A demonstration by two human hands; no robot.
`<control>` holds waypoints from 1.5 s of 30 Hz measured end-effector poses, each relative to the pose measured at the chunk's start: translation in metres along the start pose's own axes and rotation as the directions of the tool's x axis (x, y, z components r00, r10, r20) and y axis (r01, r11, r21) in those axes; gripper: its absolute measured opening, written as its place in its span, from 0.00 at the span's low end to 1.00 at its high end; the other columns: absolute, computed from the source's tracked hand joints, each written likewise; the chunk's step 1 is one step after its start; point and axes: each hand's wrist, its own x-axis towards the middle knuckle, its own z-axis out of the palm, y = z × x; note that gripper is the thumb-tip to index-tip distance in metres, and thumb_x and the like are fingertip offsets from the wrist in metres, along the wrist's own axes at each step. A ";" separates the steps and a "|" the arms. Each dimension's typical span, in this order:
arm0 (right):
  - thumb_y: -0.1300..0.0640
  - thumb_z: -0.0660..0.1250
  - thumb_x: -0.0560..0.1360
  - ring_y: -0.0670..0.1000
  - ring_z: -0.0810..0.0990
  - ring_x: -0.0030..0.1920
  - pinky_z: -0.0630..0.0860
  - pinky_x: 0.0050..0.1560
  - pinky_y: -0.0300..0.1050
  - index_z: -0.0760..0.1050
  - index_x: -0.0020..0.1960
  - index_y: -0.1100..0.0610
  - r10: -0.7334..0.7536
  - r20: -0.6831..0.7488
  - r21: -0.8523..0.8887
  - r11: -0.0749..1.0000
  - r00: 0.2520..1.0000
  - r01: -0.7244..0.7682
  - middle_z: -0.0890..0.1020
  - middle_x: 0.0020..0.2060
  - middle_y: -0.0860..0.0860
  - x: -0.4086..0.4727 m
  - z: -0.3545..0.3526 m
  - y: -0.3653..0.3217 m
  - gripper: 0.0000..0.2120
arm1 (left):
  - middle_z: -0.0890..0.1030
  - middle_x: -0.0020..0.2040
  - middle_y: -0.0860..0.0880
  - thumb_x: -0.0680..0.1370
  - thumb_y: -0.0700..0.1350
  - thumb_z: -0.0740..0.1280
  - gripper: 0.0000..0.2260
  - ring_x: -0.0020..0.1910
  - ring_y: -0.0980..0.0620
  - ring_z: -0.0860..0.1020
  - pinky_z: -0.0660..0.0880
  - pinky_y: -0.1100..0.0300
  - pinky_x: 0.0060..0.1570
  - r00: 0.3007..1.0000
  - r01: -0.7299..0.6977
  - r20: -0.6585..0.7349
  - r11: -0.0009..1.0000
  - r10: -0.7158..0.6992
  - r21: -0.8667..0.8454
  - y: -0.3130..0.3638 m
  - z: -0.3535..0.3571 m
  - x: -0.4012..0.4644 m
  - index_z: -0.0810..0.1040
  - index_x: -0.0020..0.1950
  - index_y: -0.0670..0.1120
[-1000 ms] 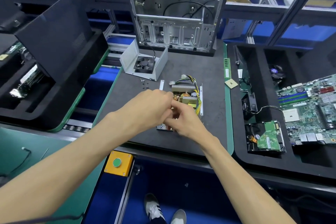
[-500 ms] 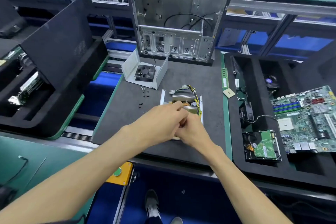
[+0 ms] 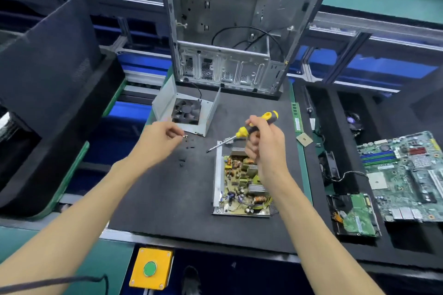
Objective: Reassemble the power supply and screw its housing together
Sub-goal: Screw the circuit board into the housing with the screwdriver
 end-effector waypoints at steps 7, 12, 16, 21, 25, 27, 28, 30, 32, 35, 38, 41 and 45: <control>0.58 0.66 0.80 0.46 0.61 0.24 0.59 0.21 0.38 0.75 0.42 0.58 0.204 -0.098 0.230 0.957 0.974 -0.177 0.66 0.27 0.50 0.018 0.020 0.026 0.08 | 0.82 0.35 0.56 0.74 0.41 0.73 0.04 0.37 0.53 0.79 0.79 0.55 0.47 0.998 -0.061 0.041 0.982 0.055 0.179 -0.055 0.037 0.035 0.84 0.44 0.50; 0.58 0.66 0.80 0.46 0.62 0.23 0.60 0.20 0.38 0.75 0.42 0.58 0.222 -0.106 0.244 0.951 0.969 -0.191 0.67 0.26 0.49 0.024 0.022 0.030 0.08 | 0.78 0.37 0.57 0.75 0.44 0.72 0.06 0.40 0.52 0.77 0.72 0.57 0.39 0.990 -0.138 0.058 0.943 0.127 0.302 -0.059 0.046 0.043 0.80 0.41 0.55; 0.59 0.65 0.80 0.46 0.62 0.23 0.59 0.20 0.38 0.74 0.42 0.58 0.215 -0.114 0.271 0.946 0.970 -0.178 0.67 0.26 0.49 0.029 0.020 0.026 0.08 | 0.81 0.34 0.55 0.73 0.42 0.71 0.07 0.38 0.52 0.80 0.74 0.60 0.36 0.996 -0.087 0.033 0.969 0.081 0.230 -0.047 0.040 0.044 0.79 0.37 0.52; 0.58 0.64 0.81 0.46 0.61 0.24 0.60 0.21 0.37 0.74 0.41 0.56 0.183 -0.080 0.394 0.909 0.980 -0.138 0.67 0.28 0.50 0.033 0.011 0.016 0.10 | 0.85 0.38 0.42 0.73 0.34 0.75 0.03 0.36 0.47 0.84 0.83 0.58 0.40 0.992 0.094 0.122 0.730 -0.014 -0.677 0.005 0.016 0.031 0.84 0.40 0.41; 0.57 0.63 0.82 0.46 0.62 0.26 0.60 0.22 0.37 0.74 0.42 0.56 0.132 -0.087 0.448 0.890 0.987 -0.080 0.66 0.28 0.49 0.033 0.003 0.009 0.10 | 0.85 0.42 0.40 0.69 0.39 0.75 0.11 0.39 0.49 0.84 0.81 0.61 0.43 0.964 0.141 0.239 0.531 0.120 -0.836 0.039 0.014 0.014 0.85 0.49 0.38; 0.57 0.63 0.82 0.46 0.62 0.26 0.61 0.23 0.37 0.74 0.42 0.56 0.113 -0.086 0.456 0.888 0.990 -0.062 0.66 0.29 0.48 0.031 0.000 0.006 0.10 | 0.86 0.43 0.40 0.70 0.39 0.74 0.09 0.39 0.49 0.84 0.81 0.61 0.43 0.959 0.131 0.243 0.538 0.142 -0.833 0.048 0.017 0.009 0.86 0.49 0.39; 0.58 0.63 0.82 0.46 0.62 0.26 0.61 0.23 0.38 0.74 0.42 0.56 0.108 -0.088 0.459 0.887 0.990 -0.056 0.67 0.28 0.48 0.030 -0.002 0.006 0.10 | 0.86 0.44 0.40 0.70 0.39 0.74 0.08 0.39 0.49 0.84 0.81 0.62 0.43 0.960 0.130 0.241 0.536 0.142 -0.834 0.052 0.018 0.007 0.86 0.48 0.39; 0.58 0.63 0.82 0.46 0.63 0.26 0.62 0.23 0.38 0.74 0.42 0.57 0.098 -0.093 0.461 0.886 0.991 -0.044 0.67 0.28 0.49 0.029 -0.005 0.004 0.10 | 0.86 0.44 0.40 0.70 0.40 0.74 0.08 0.39 0.49 0.84 0.81 0.62 0.43 0.965 0.124 0.227 0.531 0.133 -0.838 0.058 0.020 0.005 0.86 0.48 0.40; 0.58 0.63 0.82 0.46 0.63 0.26 0.63 0.23 0.38 0.75 0.43 0.57 0.082 -0.098 0.458 0.888 0.992 -0.028 0.67 0.29 0.49 0.028 -0.008 0.003 0.09 | 0.85 0.44 0.41 0.70 0.40 0.74 0.10 0.39 0.49 0.84 0.81 0.62 0.43 0.969 0.137 0.223 0.513 0.109 -0.848 0.062 0.022 0.005 0.86 0.49 0.39; 0.58 0.64 0.82 0.46 0.64 0.27 0.64 0.23 0.38 0.75 0.43 0.57 0.063 -0.103 0.445 0.896 0.993 -0.011 0.68 0.29 0.50 0.026 -0.014 0.002 0.09 | 0.85 0.43 0.40 0.70 0.40 0.74 0.11 0.40 0.48 0.84 0.81 0.62 0.44 0.974 0.130 0.209 0.534 0.091 -0.836 0.066 0.024 0.004 0.85 0.50 0.37; 0.57 0.65 0.82 0.46 0.65 0.27 0.65 0.24 0.38 0.74 0.44 0.57 0.029 -0.107 0.399 0.917 0.994 0.016 0.69 0.29 0.49 0.025 -0.019 0.002 0.08 | 0.86 0.41 0.41 0.74 0.36 0.74 0.04 0.38 0.46 0.85 0.82 0.58 0.45 0.987 0.009 0.114 0.668 0.114 -0.744 0.071 0.027 0.003 0.86 0.48 0.39; 0.57 0.65 0.82 0.46 0.66 0.27 0.65 0.25 0.38 0.74 0.45 0.57 0.019 -0.109 0.387 0.922 0.994 0.025 0.70 0.29 0.49 0.023 -0.023 0.002 0.07 | 0.87 0.40 0.48 0.76 0.37 0.74 0.04 0.38 0.48 0.86 0.82 0.54 0.48 0.975 -0.200 -0.017 0.843 0.221 -0.499 0.072 0.030 0.003 0.86 0.47 0.46; 0.56 0.65 0.82 0.46 0.65 0.27 0.65 0.25 0.37 0.75 0.43 0.56 0.089 -0.124 0.480 0.877 0.988 -0.019 0.69 0.28 0.48 0.020 -0.028 0.003 0.10 | 0.86 0.41 0.51 0.77 0.38 0.73 0.06 0.40 0.51 0.86 0.82 0.52 0.50 0.948 -0.291 0.001 0.866 0.319 -0.406 0.080 0.033 0.001 0.86 0.47 0.50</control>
